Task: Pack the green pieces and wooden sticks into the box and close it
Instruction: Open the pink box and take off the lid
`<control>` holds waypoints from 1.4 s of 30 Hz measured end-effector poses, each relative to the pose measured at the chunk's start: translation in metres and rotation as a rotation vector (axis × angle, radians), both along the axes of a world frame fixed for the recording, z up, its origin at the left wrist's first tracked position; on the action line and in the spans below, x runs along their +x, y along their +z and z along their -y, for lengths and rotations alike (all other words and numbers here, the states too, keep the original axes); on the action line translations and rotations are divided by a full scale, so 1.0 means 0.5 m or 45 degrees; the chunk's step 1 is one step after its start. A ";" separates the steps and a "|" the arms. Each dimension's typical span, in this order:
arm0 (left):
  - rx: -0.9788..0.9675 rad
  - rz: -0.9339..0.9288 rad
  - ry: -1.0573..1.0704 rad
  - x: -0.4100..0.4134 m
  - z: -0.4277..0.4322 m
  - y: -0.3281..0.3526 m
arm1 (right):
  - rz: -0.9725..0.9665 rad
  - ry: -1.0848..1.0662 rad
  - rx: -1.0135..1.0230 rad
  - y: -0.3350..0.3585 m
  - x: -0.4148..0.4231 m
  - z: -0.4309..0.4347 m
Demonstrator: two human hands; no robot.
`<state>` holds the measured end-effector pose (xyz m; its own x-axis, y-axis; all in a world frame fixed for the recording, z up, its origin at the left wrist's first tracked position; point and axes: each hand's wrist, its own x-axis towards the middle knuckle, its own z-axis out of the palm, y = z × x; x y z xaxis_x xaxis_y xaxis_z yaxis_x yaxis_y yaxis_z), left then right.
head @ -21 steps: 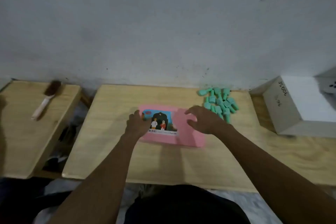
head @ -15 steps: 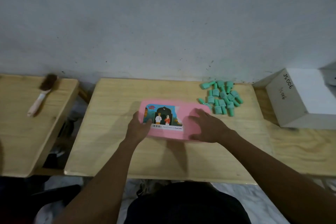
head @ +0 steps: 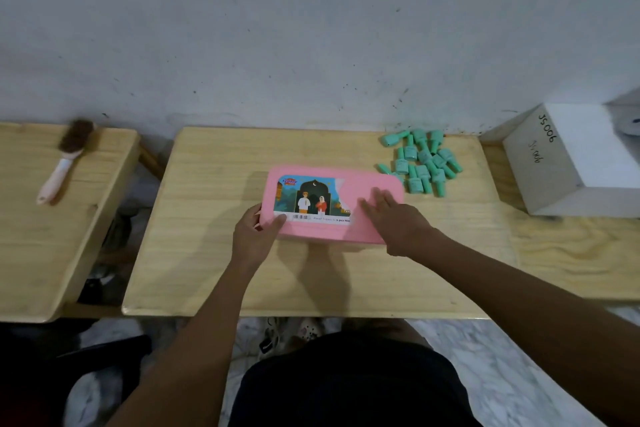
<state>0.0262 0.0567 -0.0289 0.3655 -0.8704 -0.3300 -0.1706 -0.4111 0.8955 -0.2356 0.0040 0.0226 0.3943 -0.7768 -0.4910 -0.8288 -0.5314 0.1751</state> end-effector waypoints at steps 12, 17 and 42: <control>-0.111 -0.311 0.040 -0.012 -0.039 -0.018 | -0.121 0.231 0.132 0.011 -0.006 0.028; -0.101 -0.329 -0.044 -0.006 -0.044 -0.025 | -0.102 0.264 0.207 0.043 -0.006 0.043; -0.088 -0.376 0.052 -0.099 -0.043 -0.060 | 0.040 0.019 0.449 0.076 -0.031 0.066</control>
<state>-0.0232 0.0779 -0.0590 0.2976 -0.8811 -0.3675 0.1166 -0.3485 0.9300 -0.2512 -0.0290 0.0604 0.4234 -0.5558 -0.7154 -0.8225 -0.5669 -0.0465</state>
